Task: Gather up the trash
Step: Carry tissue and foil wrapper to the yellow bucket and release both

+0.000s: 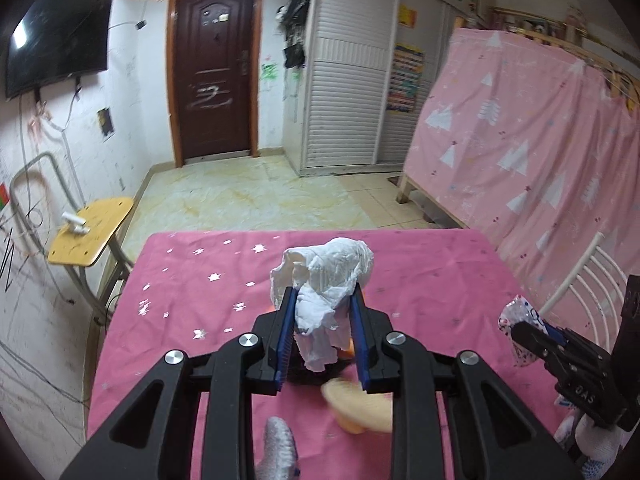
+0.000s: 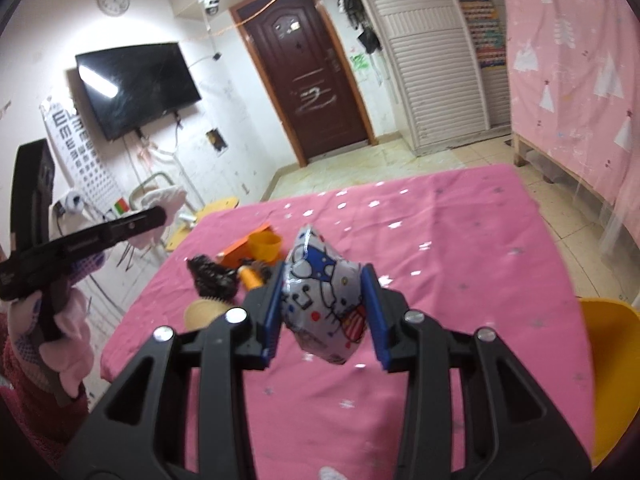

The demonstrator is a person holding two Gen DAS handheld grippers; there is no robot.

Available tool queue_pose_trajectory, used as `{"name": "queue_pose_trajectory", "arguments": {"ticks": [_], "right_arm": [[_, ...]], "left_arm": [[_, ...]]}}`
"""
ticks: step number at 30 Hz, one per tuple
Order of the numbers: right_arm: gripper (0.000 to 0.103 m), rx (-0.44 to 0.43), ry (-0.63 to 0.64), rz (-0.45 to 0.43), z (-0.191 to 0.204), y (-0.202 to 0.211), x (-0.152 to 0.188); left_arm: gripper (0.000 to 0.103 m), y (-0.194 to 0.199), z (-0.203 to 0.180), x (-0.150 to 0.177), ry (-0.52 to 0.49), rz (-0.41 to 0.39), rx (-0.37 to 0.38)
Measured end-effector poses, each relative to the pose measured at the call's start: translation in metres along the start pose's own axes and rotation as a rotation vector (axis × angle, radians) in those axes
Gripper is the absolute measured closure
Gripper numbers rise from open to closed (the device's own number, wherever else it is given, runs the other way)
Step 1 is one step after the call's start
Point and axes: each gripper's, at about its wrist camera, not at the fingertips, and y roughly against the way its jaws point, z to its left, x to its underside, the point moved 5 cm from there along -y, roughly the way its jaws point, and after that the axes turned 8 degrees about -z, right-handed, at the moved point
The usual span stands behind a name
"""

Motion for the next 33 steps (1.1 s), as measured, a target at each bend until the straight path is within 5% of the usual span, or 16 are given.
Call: {"name": "queue_pose_trajectory", "arguments": {"ticks": [12, 25, 29, 33], "right_arm": [[0.067, 0.117, -0.108, -0.135, -0.089, 0.064, -0.022], [0.067, 0.341, -0.143, -0.206, -0.173, 0.109, -0.021], [0.050, 0.378, -0.180, -0.199, -0.196, 0.110, -0.012], [0.048, 0.401, -0.219, -0.210, -0.214, 0.117, -0.008]], "left_arm": [[0.085, 0.004, -0.109, -0.011, -0.116, -0.017, 0.110], [0.085, -0.004, -0.235, -0.001, -0.249, -0.002, 0.253], [0.085, -0.006, -0.263, 0.006, -0.268, 0.018, 0.295], [0.085, -0.013, -0.286, 0.014, -0.275, 0.055, 0.338]]}}
